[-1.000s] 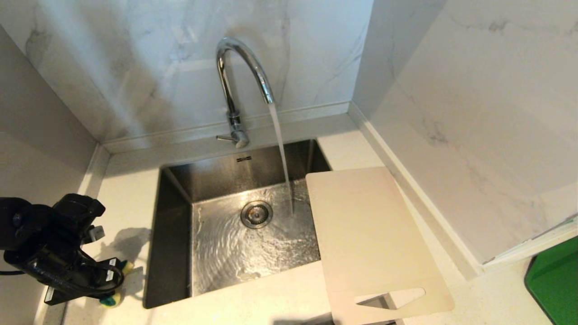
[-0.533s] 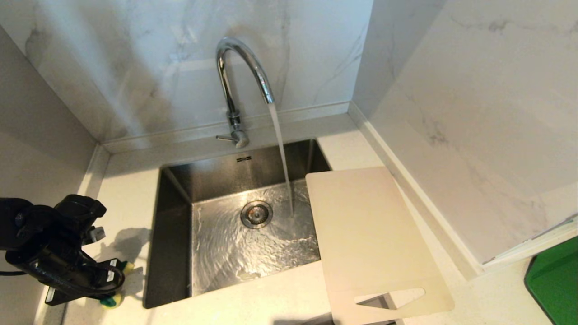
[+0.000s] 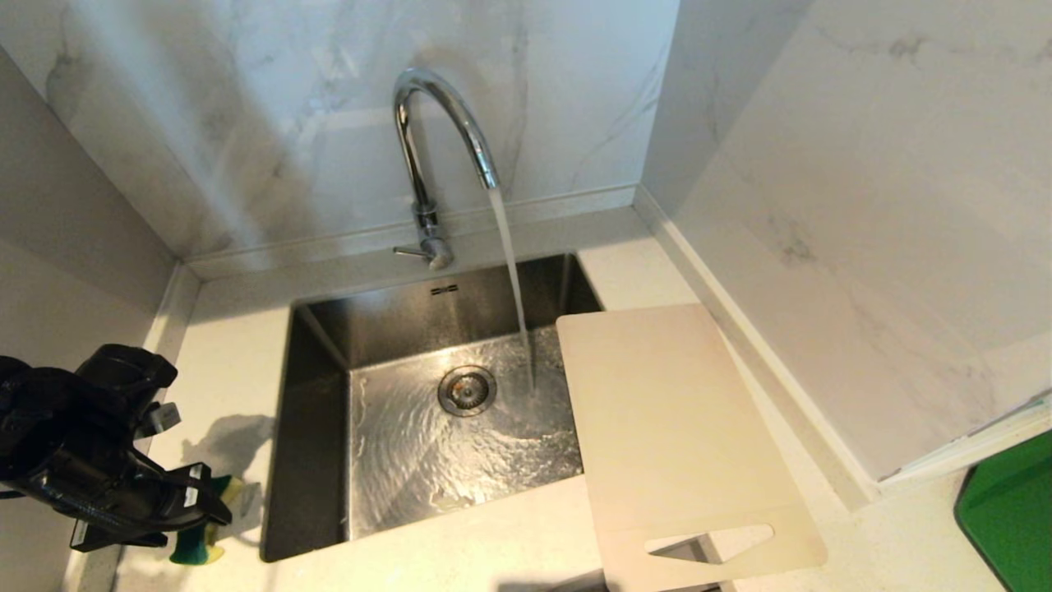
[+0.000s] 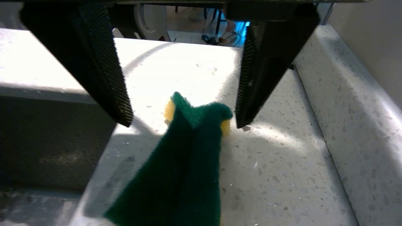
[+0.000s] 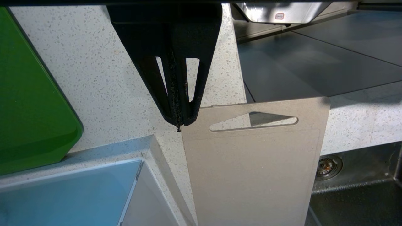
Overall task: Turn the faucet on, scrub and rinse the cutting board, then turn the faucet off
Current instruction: Put down the cleaning cloth, then turn off the tap
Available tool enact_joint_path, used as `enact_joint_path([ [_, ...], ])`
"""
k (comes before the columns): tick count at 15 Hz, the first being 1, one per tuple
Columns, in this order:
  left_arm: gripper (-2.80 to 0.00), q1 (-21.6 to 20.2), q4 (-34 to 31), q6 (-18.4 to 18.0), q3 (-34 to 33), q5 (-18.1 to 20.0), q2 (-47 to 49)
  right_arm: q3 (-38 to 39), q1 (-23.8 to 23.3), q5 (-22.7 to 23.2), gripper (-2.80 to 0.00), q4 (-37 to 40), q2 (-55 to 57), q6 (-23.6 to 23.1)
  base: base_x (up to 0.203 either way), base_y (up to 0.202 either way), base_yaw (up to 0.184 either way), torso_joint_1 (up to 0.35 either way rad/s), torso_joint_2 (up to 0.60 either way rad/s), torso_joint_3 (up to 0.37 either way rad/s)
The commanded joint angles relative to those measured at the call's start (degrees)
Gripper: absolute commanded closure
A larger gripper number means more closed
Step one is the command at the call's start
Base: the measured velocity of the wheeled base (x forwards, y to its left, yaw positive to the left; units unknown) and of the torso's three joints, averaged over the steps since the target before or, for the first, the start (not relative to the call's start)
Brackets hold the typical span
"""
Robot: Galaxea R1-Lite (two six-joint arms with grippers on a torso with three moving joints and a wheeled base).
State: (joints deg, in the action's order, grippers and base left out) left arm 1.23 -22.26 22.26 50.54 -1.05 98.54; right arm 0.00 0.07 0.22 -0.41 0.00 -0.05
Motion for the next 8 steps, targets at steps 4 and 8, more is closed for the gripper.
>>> enact_joint_path([
  [4,0.00,4.2,-1.1,0.0,2.7,0.1,-9.7,0.1,0.0,0.0,0.00,0.0,0.0,-0.1,0.000,0.000,0.000,0.000,0.00,0.000],
  [8,0.00,3.0,-3.7,0.2,8.4,-0.7,-9.8,0.1,0.0,0.0,0.00,0.0,0.0,-0.2,0.000,0.000,0.000,0.000,0.00,0.000],
])
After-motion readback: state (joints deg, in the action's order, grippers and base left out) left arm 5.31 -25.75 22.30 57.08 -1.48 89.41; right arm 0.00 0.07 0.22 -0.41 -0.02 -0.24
